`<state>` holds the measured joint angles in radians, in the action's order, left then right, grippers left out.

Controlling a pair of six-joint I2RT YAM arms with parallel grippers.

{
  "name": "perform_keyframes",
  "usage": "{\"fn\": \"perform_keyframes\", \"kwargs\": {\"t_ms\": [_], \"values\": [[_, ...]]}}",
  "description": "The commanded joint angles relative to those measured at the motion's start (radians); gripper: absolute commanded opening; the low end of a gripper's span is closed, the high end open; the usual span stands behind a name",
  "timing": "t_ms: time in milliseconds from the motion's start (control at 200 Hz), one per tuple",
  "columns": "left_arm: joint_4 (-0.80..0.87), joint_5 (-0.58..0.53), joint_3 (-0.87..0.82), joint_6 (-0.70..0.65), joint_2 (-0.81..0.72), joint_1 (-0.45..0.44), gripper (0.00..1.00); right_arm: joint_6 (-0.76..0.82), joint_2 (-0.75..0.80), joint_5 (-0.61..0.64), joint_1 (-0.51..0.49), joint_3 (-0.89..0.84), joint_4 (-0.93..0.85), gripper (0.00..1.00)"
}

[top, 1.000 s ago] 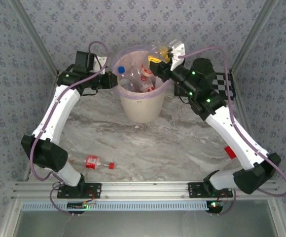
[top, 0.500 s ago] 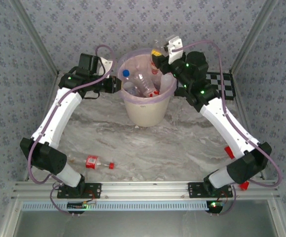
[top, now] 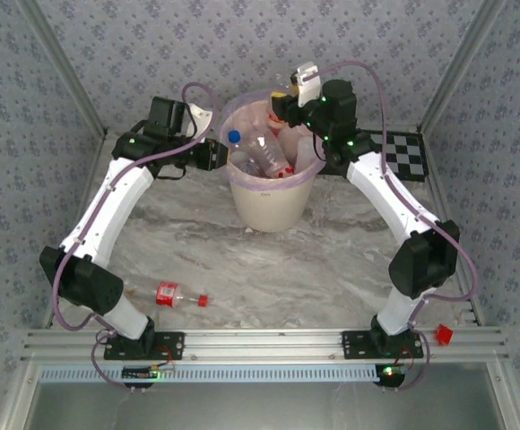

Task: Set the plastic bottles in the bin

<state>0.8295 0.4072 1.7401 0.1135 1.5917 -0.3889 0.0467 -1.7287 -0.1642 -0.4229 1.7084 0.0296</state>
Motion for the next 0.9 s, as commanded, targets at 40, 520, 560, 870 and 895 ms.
{"fn": "perform_keyframes", "kwargs": {"t_ms": [40,520,560,870,895], "values": [[0.185,0.005,-0.045,-0.025,0.07,-0.033,0.26,-0.052,-0.066,-0.035,0.001,0.022,-0.206,0.27],[0.17,-0.045,-0.016,-0.028,0.077,-0.02,0.28,-0.087,0.088,-0.037,-0.034,-0.053,-0.663,0.24],[0.168,-0.045,-0.014,-0.028,0.074,-0.018,0.28,-0.088,0.116,-0.034,-0.034,-0.061,-0.682,0.24],[0.163,-0.027,-0.005,-0.036,0.064,-0.014,0.28,-0.089,0.199,0.002,-0.096,-0.046,-0.75,0.25],[0.161,-0.025,-0.007,-0.037,0.063,-0.014,0.28,-0.087,0.197,0.0,-0.098,-0.044,-0.742,0.25]]}}
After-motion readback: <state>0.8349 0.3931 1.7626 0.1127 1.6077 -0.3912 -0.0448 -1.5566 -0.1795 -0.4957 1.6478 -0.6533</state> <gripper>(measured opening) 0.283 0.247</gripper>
